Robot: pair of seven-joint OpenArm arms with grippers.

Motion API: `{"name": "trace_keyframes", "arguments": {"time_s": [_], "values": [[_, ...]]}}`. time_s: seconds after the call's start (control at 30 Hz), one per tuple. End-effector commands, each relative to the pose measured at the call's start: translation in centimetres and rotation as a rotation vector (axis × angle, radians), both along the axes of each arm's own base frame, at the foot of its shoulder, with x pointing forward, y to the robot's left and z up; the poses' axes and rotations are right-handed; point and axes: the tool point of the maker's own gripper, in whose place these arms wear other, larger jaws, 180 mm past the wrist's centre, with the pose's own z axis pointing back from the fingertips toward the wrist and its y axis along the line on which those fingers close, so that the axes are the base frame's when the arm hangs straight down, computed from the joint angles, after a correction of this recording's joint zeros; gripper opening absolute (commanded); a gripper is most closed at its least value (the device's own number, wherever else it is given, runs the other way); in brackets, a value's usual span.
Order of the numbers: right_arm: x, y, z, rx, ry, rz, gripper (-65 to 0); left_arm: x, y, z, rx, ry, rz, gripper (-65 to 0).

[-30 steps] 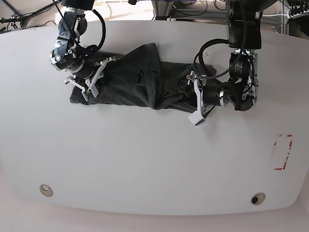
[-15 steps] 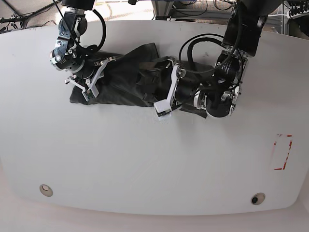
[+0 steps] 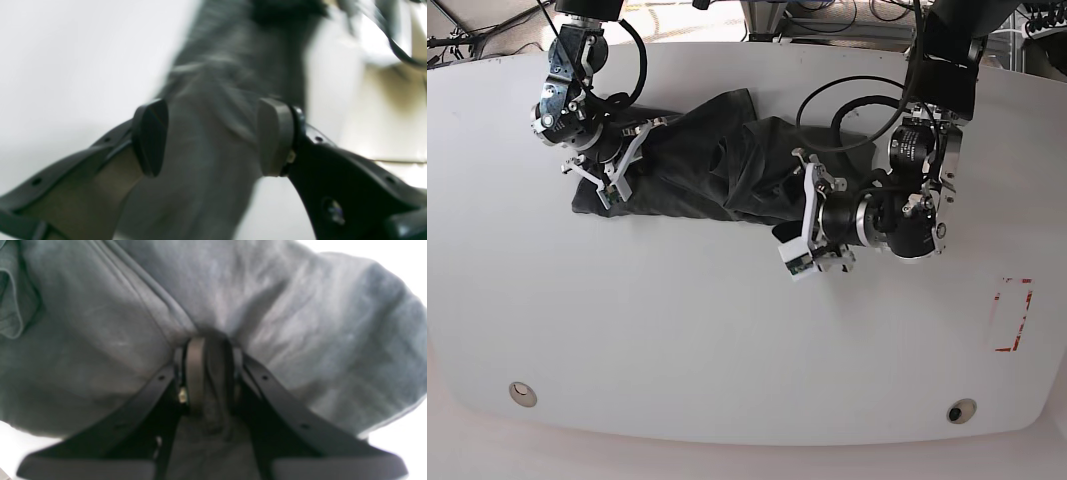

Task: Fold the T-shirt properly
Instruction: 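Lay the folded end down and pull the left gripper back along the shirt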

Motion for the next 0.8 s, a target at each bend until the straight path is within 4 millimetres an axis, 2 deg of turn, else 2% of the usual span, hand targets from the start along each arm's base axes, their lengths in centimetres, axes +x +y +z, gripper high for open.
{"name": "trace_keyframes", "arguments": {"time_s": [0.0,0.1,0.23,0.3,0.37,0.47,0.57,0.6,0.67,0.77], "values": [[0.9,-0.1,1.1,-0.002,-0.045,0.002,-54.7,2.2,2.7,0.1,0.036,-0.049,0.115,-27.5],[1.1,-0.1,1.5,-0.001,-0.058,0.003,-54.2,3.0,5.1,-0.9,0.079,-0.051,0.204,-35.6],[2.0,-0.1,3.7,-0.025,-0.125,0.013,-54.1,3.0,6.3,-2.2,0.119,-0.046,0.247,-56.8],[2.2,0.4,4.7,-0.026,-0.149,0.015,-53.9,2.7,6.7,-2.9,0.136,-0.036,0.258,-62.2],[2.3,0.7,5.3,-0.032,-0.157,0.011,-52.3,2.2,7.4,-3.7,0.159,-0.021,0.272,-61.7],[3.0,0.6,7.0,-0.060,-0.185,0.010,-44.7,1.8,8.6,-4.6,0.190,-0.003,0.307,-61.1],[3.1,-0.1,8.0,-0.083,-0.185,-0.015,-31.2,1.1,9.7,-5.5,0.210,0.019,0.335,-61.1],[3.1,-0.5,8.2,-0.081,-0.182,-0.048,-24.6,0.8,10.1,-5.8,0.217,0.030,0.344,-61.0],[3.4,-2.0,8.7,-0.075,-0.182,-0.127,-15.7,0.3,10.6,-6.4,0.226,0.045,0.356,-61.0],[3.2,-5.1,9.1,-0.065,-0.165,-0.269,-5.7,-0.4,12.1,-7.0,0.243,0.064,0.384,-61.0]]}}
